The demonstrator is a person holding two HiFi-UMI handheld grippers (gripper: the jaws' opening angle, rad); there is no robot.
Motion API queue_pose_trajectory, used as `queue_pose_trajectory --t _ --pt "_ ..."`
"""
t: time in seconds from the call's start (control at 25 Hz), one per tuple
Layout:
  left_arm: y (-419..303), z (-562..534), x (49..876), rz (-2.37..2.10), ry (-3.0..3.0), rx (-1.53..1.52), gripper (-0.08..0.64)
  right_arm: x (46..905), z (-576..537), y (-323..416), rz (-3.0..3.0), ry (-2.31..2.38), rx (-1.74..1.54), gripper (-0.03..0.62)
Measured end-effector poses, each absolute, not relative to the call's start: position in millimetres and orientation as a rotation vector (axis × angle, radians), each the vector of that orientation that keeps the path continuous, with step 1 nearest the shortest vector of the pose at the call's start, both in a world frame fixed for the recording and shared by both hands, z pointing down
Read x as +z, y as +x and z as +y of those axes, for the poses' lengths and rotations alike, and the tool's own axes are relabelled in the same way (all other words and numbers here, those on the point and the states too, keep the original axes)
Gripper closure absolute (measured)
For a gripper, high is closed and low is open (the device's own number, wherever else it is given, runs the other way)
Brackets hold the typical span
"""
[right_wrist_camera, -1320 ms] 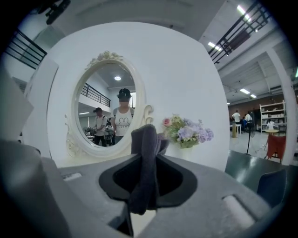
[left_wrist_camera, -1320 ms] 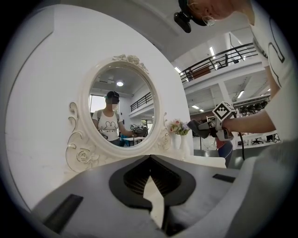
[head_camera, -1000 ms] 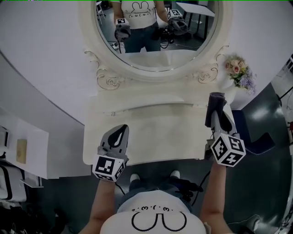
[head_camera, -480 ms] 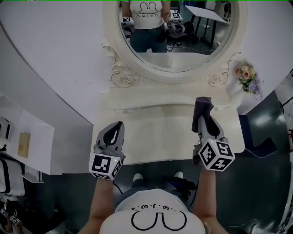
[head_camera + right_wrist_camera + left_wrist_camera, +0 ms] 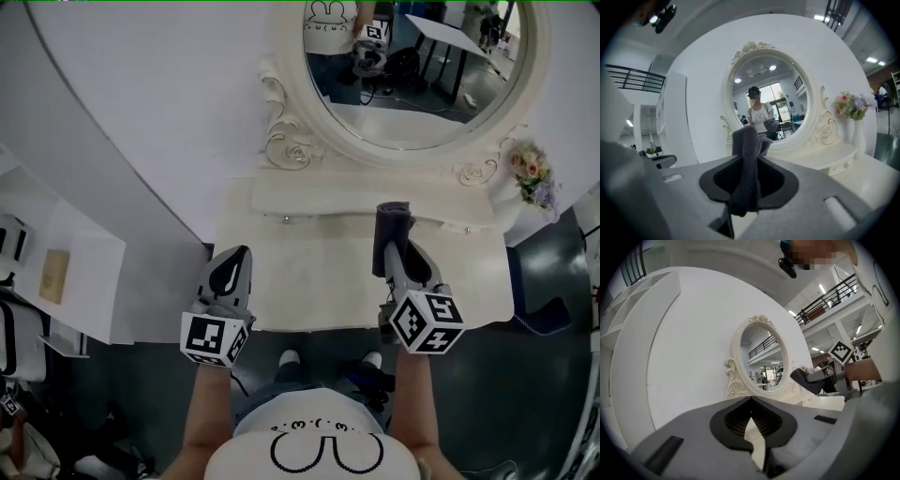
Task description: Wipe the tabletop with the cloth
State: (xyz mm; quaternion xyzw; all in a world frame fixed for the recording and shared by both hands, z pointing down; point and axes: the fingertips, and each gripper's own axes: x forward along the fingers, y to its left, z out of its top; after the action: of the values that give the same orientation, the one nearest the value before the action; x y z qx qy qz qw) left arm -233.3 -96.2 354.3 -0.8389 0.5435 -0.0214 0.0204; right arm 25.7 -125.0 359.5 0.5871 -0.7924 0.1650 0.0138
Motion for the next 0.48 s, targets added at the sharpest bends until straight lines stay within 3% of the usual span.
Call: queue_pose_trajectory --t 0.48 --pt "-321 -76 379 1.824 -2.572 -0.074 0.558 420 -116 -129 -2.524 1.493 0.764 0.497"
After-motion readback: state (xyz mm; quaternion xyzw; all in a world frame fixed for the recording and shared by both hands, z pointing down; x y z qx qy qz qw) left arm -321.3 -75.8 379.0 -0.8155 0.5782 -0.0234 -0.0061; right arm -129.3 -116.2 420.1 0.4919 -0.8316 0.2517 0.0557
